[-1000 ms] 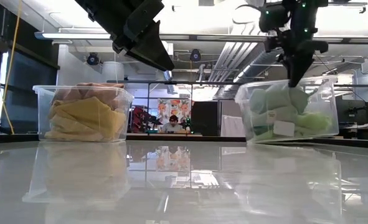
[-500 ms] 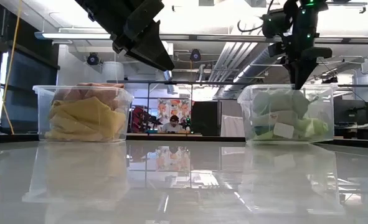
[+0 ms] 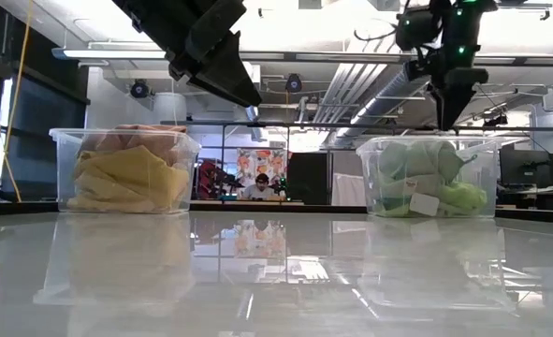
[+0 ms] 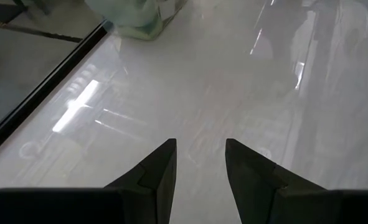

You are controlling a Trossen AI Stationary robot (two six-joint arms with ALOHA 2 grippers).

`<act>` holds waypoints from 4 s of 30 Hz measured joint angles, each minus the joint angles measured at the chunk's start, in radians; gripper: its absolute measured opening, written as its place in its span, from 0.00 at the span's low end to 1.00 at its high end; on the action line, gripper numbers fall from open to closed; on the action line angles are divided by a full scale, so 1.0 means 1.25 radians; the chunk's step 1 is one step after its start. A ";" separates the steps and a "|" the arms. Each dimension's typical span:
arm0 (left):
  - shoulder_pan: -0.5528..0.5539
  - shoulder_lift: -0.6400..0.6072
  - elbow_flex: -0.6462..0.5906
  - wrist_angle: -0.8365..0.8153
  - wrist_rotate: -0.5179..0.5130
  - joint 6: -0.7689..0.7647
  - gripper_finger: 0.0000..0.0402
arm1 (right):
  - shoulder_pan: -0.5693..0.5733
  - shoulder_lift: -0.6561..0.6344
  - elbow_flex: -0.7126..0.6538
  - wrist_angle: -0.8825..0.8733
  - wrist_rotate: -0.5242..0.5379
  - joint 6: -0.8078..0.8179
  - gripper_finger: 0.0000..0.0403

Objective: Sort towels by color in basket
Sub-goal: Return to Home Position

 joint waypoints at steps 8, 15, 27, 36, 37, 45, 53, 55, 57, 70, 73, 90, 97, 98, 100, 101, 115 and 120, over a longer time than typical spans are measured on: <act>0.007 -0.023 0.001 -0.182 -0.106 -0.058 0.31 | 0.103 -0.108 -0.018 0.048 -0.203 0.153 0.32; 0.097 -0.100 0.000 -0.332 -0.134 -0.067 0.26 | 0.195 -0.323 -0.172 0.273 -0.438 0.233 0.32; 0.317 -0.464 -0.351 0.227 0.233 0.224 0.17 | 0.310 -0.664 -0.529 0.751 -0.476 0.446 0.32; 0.318 -0.602 -0.525 0.559 0.352 0.298 0.17 | 0.364 -0.791 -0.744 1.072 -0.354 0.594 0.29; 0.320 -0.609 -0.534 0.579 0.350 0.301 0.17 | 0.368 -0.797 -0.749 1.066 -0.328 0.598 0.28; 0.377 -0.667 -0.597 0.650 0.371 0.243 0.17 | 0.410 -0.802 -0.750 0.988 -0.292 0.559 0.08; 0.416 -0.691 -0.739 0.855 0.449 0.148 0.17 | 0.491 -0.833 -0.750 0.991 -0.274 0.558 0.02; 0.420 -0.696 -0.764 0.889 0.450 0.126 0.17 | 0.519 -0.846 -0.750 0.979 -0.244 0.542 0.01; 0.421 -0.707 -0.780 0.914 0.448 0.111 0.17 | 0.545 -0.858 -0.750 0.965 -0.226 0.538 0.00; 0.428 -0.790 -0.812 0.792 0.548 0.137 0.17 | 0.647 -0.996 -0.857 0.947 -0.155 0.530 0.00; 0.447 -0.842 -0.812 0.738 0.500 0.131 0.17 | 0.647 -0.998 -0.858 0.916 -0.156 0.506 0.00; 0.456 -1.169 -0.812 0.365 0.513 0.164 0.17 | 0.645 -0.997 -0.912 0.990 -0.105 0.467 0.00; 0.433 -1.195 -0.811 0.333 0.547 0.202 0.17 | 0.645 -0.998 -0.912 0.999 -0.104 0.419 0.00; 0.433 -1.197 -0.811 0.327 0.562 0.206 0.17 | 0.645 -0.998 -0.912 0.999 -0.101 0.422 0.00; 0.435 -1.211 -0.811 0.303 0.575 0.190 0.17 | 0.645 -0.996 -0.912 0.999 -0.099 0.443 0.00; 0.435 -1.223 -0.811 0.287 0.575 0.179 0.16 | 0.645 -0.994 -0.912 0.996 -0.099 0.454 0.00; 0.431 -1.281 -0.810 0.195 0.597 0.207 0.03 | 0.645 -0.992 -0.912 0.986 -0.100 0.475 0.00; 0.409 -1.281 -0.810 0.198 0.576 0.269 0.00 | 0.645 -0.993 -0.912 0.986 -0.100 0.475 0.00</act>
